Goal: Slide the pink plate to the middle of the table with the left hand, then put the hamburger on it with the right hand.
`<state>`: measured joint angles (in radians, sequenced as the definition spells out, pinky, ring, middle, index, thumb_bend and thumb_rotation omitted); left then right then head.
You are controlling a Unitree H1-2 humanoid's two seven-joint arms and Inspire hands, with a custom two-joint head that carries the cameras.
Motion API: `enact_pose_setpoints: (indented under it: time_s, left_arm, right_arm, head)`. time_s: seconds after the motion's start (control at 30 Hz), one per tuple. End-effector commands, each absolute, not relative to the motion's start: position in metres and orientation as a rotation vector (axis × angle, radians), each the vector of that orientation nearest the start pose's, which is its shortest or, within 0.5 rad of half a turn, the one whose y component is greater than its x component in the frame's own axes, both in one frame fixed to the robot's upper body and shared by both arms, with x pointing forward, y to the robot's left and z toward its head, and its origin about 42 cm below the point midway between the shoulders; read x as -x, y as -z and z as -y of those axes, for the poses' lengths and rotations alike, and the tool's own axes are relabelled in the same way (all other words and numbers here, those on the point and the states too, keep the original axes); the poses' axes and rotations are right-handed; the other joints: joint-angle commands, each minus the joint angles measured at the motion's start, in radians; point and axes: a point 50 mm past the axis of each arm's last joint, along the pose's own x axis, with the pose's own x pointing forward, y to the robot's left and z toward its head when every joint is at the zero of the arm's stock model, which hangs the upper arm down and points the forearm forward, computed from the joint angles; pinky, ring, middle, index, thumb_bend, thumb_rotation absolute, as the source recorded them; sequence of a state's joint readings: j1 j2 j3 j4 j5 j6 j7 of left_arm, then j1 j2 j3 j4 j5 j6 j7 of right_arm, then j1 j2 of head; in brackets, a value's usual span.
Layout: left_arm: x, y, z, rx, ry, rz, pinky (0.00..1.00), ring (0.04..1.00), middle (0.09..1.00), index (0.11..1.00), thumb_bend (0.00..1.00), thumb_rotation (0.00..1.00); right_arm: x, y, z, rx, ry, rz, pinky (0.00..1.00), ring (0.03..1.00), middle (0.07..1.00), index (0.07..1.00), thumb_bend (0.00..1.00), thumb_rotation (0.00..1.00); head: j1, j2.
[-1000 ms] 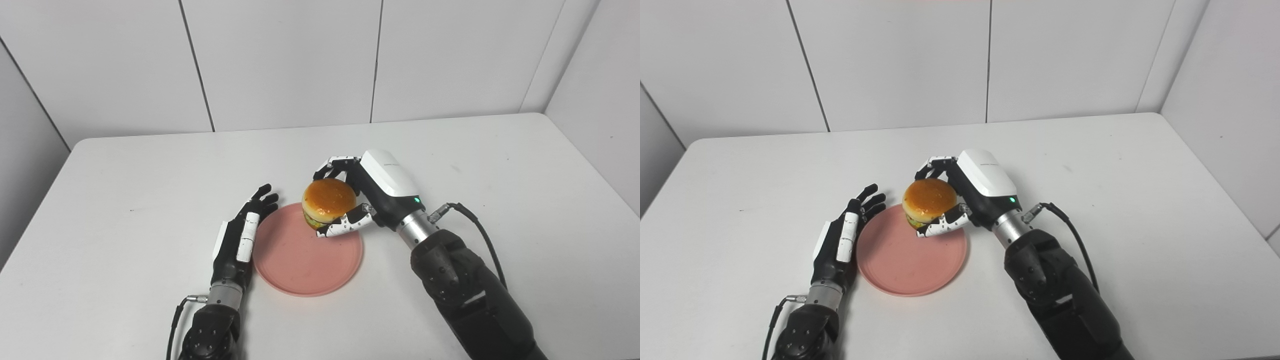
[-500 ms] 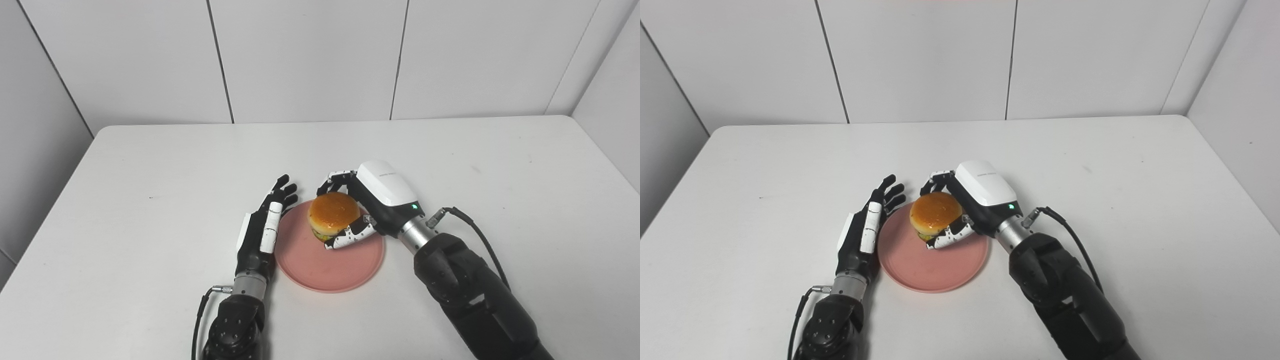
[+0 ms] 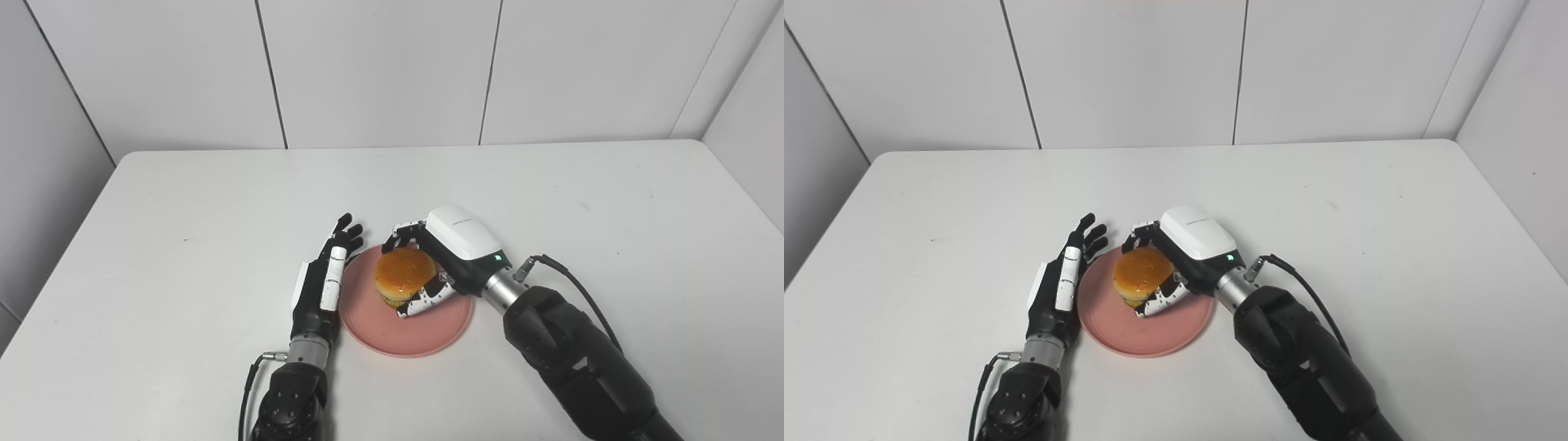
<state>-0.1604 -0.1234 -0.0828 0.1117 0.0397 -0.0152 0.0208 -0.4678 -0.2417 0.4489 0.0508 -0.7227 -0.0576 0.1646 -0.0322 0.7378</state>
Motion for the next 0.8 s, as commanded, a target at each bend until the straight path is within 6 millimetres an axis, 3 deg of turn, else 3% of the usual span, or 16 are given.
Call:
enact_pose_setpoints:
  time_s: [0.0, 0.4, 0.5, 0.53, 0.57, 0.63, 0.77]
  left_arm:
    - [-0.338, -0.136, -0.125, 0.090, 0.117, 0.136, 0.87, 0.905, 0.900, 0.906, 0.72, 1.00]
    - [-0.339, -0.138, -0.126, 0.080, 0.122, 0.139, 0.87, 0.904, 0.897, 0.900, 0.74, 1.00]
    - [-0.339, -0.138, -0.127, 0.073, 0.126, 0.149, 0.87, 0.913, 0.903, 0.906, 0.73, 1.00]
    - [-0.339, -0.138, -0.127, 0.074, 0.127, 0.150, 0.87, 0.917, 0.907, 0.908, 0.73, 1.00]
    - [-0.339, -0.138, -0.127, 0.073, 0.129, 0.151, 0.87, 0.920, 0.910, 0.911, 0.73, 1.00]
    - [-0.340, -0.138, -0.128, 0.073, 0.134, 0.152, 0.87, 0.922, 0.912, 0.913, 0.73, 1.00]
    - [-0.339, -0.138, -0.129, 0.073, 0.139, 0.142, 0.88, 0.926, 0.917, 0.918, 0.75, 1.00]
  right_arm:
    - [-0.388, -0.226, 0.122, 1.096, -0.529, 0.622, 0.46, 0.493, 0.453, 0.531, 0.52, 0.00]
    - [-0.380, -0.216, 0.132, 1.104, -0.548, 0.643, 0.56, 0.556, 0.473, 0.521, 0.52, 0.00]
    - [-0.376, -0.217, 0.136, 1.091, -0.563, 0.639, 0.60, 0.632, 0.641, 0.501, 0.51, 0.14]
    - [-0.374, -0.218, 0.137, 1.089, -0.568, 0.637, 0.62, 0.666, 0.685, 0.591, 0.57, 0.23]
    - [-0.373, -0.219, 0.138, 1.090, -0.571, 0.637, 0.63, 0.689, 0.710, 0.690, 0.63, 0.31]
    - [-0.370, -0.221, 0.140, 1.094, -0.576, 0.644, 0.64, 0.713, 0.738, 0.742, 0.66, 0.37]
    - [-0.368, -0.221, 0.144, 1.112, -0.581, 0.665, 0.67, 0.743, 0.771, 0.770, 0.69, 0.44]
  head:
    - [0.000, 0.001]
    - [-0.012, 0.004]
    - [-0.014, 0.004]
    - [-0.016, 0.005]
    - [-0.016, 0.005]
    - [-0.020, 0.006]
    - [-0.022, 0.007]
